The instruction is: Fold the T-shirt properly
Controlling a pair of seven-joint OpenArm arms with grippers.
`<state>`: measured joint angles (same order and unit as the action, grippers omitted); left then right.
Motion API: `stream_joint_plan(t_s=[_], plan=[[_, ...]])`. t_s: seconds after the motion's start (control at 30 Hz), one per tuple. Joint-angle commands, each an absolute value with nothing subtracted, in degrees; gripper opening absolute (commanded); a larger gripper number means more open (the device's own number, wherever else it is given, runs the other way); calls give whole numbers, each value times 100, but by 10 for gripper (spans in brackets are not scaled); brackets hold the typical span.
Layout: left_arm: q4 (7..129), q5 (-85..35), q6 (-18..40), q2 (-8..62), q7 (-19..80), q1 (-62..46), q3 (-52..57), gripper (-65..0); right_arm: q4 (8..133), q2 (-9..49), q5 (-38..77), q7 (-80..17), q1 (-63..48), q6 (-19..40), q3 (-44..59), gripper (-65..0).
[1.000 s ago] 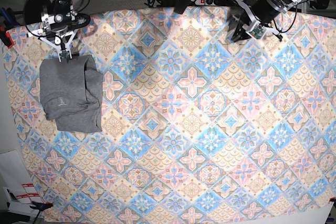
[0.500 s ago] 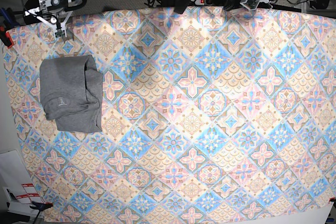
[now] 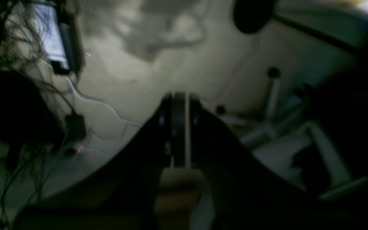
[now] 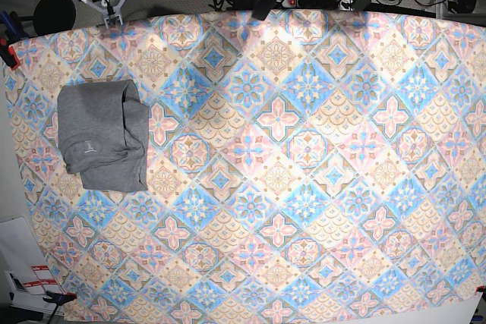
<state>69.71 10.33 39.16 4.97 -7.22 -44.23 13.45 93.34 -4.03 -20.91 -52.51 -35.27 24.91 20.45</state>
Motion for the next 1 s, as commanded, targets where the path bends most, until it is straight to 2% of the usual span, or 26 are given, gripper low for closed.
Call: stream_joint_plan(t_s=[0.0,0.23,0.5,0.7,0.8,0.87,0.97], plan=[[6782,1059,4000,523,-822,-4418,1349,-650,9191,-382,-2105,-5095,-3565,2501,2079,-631],[5516,1200,4000,391,-840,-3767,1349,-650,7670,-382,-2105,-4084,-3169,2501,2088,-631],[3626,1376,3934,347,-963,-2607,1305,-650,4936,-66,-2132,-2800,-2167,2501,2264,-631],[1648,1842,3327,356,-1464,-1560,1341,-650,3002,92,-2097,-2000,-1323,2475,2290,-631],[804,1938,2923,462,-1525,-1007,1341,-650,2149,92,-2123,-1534,-901,2457,2624,-630],[418,1938,2598,505,-1525,-699,1341,-650,1596,101,-2132,-1226,-620,2220,2826,-629],[163,1947,2062,646,-1464,-418,1314,-650,743,163,-2132,-532,-321,1455,2905,-628]])
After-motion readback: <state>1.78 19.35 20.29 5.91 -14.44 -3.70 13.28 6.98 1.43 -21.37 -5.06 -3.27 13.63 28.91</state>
